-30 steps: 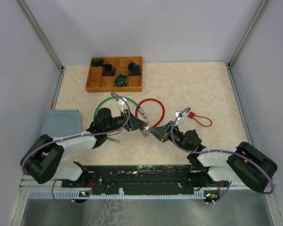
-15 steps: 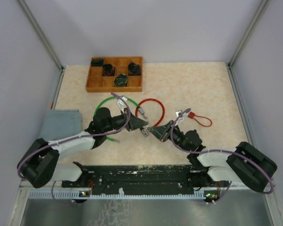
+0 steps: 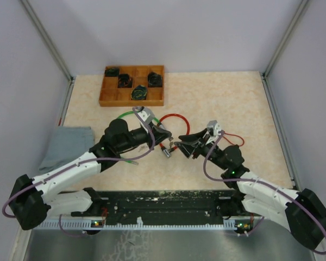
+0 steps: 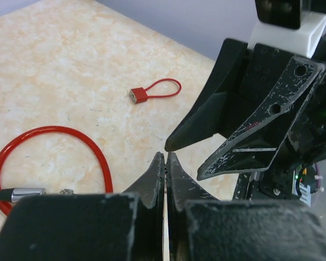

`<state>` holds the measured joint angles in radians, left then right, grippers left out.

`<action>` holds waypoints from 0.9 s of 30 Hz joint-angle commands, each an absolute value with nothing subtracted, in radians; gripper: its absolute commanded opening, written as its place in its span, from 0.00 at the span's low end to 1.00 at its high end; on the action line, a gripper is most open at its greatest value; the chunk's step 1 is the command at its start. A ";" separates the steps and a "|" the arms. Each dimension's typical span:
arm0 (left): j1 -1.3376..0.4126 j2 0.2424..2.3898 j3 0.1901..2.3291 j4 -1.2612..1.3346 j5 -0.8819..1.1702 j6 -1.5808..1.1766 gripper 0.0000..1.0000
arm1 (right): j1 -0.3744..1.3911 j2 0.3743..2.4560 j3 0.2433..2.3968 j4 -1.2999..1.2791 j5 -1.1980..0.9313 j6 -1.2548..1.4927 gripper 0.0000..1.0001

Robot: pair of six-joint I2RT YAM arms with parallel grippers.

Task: Unlock with the key
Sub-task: Adjust the key.

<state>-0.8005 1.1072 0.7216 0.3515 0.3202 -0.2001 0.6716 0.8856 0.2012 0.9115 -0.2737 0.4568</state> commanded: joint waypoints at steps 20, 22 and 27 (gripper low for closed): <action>-0.821 1.076 0.725 0.371 0.511 -0.175 0.00 | 0.609 0.945 0.313 0.985 -0.663 0.301 0.35; -0.821 1.079 0.724 0.376 0.526 -0.178 0.00 | 0.608 0.958 0.317 0.997 -0.678 0.312 0.34; -0.821 1.075 0.722 0.366 0.508 -0.173 0.00 | 0.585 0.930 0.299 1.010 -0.662 0.318 0.33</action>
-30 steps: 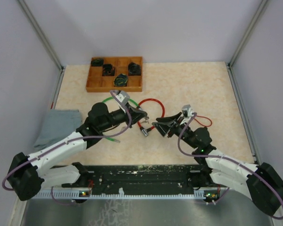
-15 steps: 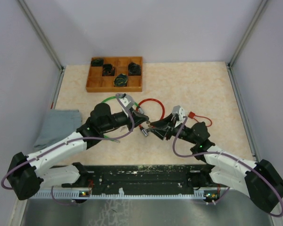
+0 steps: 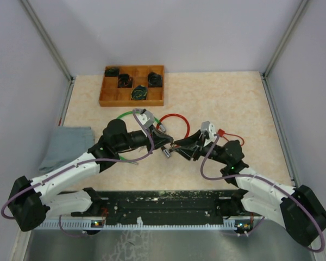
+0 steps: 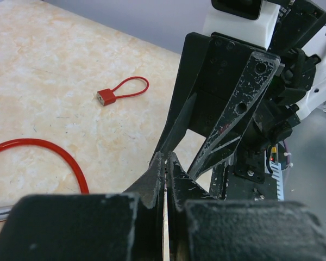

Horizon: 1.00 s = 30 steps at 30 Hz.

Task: Unlock with the key
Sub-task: Adjust the key.

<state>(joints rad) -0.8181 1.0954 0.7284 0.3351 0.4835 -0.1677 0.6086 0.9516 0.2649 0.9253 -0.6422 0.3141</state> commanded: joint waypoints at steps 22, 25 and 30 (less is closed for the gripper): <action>-0.821 1.111 0.700 0.486 0.561 -0.247 0.00 | 0.584 1.068 0.297 1.288 -0.819 0.468 0.11; -0.821 1.110 0.688 0.509 0.556 -0.261 0.00 | 0.584 1.074 0.287 1.336 -0.819 0.490 0.12; -0.821 1.100 0.673 0.531 0.541 -0.276 0.00 | 0.585 1.086 0.271 1.394 -0.791 0.511 0.21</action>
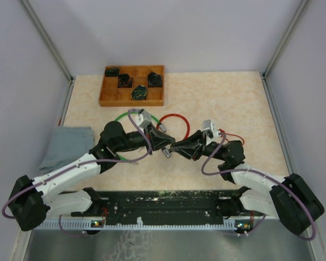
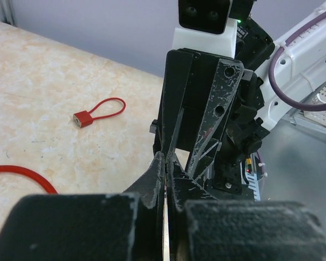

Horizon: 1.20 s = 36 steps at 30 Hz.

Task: Unlock with the key
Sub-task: Adjust the key.

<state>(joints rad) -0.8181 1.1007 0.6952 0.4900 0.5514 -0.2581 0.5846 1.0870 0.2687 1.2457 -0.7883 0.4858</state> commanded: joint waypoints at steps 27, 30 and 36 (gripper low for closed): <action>-0.821 1.098 0.649 0.634 0.545 -0.332 0.00 | 0.584 1.145 0.284 1.422 -0.819 0.541 0.20; -0.821 1.100 0.647 0.636 0.546 -0.333 0.00 | 0.584 1.158 0.282 1.462 -0.817 0.557 0.18; -0.821 1.107 0.640 0.649 0.549 -0.340 0.00 | 0.584 1.147 0.285 1.467 -0.810 0.557 0.22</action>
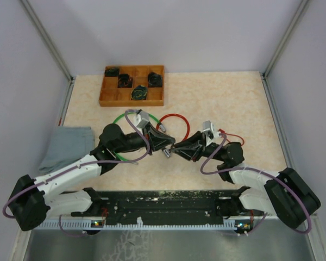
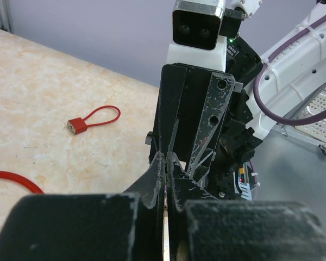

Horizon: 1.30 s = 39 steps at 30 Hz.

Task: Unlock with the key
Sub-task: Adjust the key.

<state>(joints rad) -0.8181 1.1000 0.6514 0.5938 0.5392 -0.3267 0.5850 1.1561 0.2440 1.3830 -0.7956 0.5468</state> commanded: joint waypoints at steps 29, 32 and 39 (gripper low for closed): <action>-0.820 1.093 0.600 0.663 0.461 -0.349 0.01 | 0.573 1.122 0.263 1.479 -0.767 0.628 0.00; -0.819 1.069 0.592 0.629 0.355 -0.366 0.28 | 0.566 1.105 0.263 1.432 -0.756 0.630 0.00; -0.819 1.066 0.681 0.298 0.091 -0.422 0.62 | 0.553 0.990 0.264 1.058 -0.681 0.584 0.00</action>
